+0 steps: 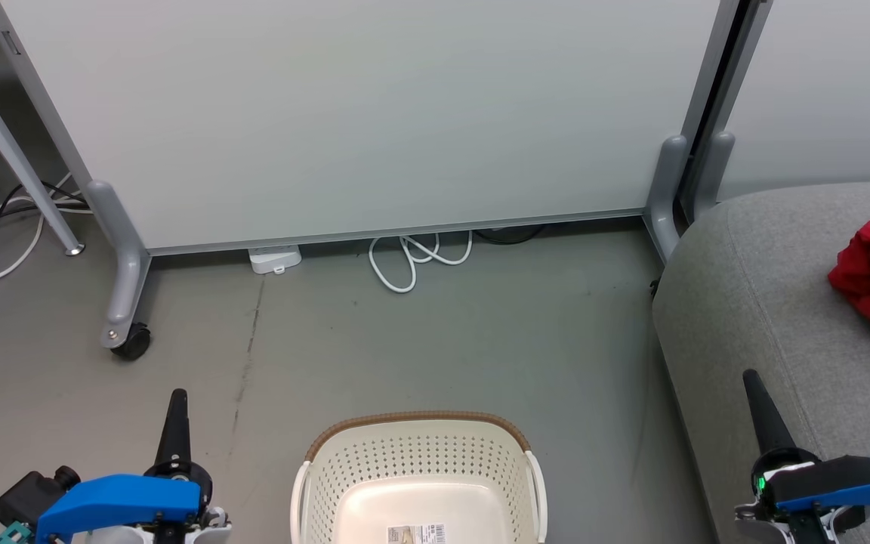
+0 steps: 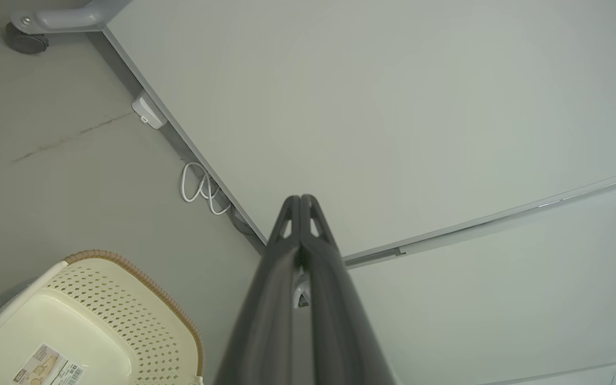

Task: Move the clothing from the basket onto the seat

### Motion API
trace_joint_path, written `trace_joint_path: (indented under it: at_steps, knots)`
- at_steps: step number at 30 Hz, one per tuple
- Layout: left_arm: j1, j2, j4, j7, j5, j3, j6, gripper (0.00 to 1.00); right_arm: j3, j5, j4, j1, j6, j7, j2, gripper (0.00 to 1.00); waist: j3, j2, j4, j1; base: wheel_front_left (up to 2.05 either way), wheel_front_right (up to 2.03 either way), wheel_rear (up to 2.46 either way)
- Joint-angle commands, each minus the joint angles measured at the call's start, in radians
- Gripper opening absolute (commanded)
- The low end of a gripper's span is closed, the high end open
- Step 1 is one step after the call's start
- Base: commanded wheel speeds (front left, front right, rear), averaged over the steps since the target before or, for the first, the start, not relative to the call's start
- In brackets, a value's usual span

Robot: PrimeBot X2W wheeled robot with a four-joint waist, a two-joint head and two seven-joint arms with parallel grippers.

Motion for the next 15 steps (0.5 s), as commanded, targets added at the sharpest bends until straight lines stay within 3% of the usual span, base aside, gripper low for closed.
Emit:
trace_joint_path:
  at_steps: [1,15]
  knots:
    - [-0.030,0.002,-0.016,0.010,-0.029,0.009,0.003,0.00,-0.004,0.034,-0.008,-0.025,0.000,0.009,0.001,0.00,0.001,0.0000,-0.001,0.0000,0.00,0.00,0.00]
    - [-0.041,-0.002,-0.032,0.043,-0.148,0.031,0.005,0.00,-0.011,0.166,-0.007,-0.037,0.000,0.033,0.004,0.00,0.004,0.0000,-0.008,0.0000,0.00,0.00,0.00]
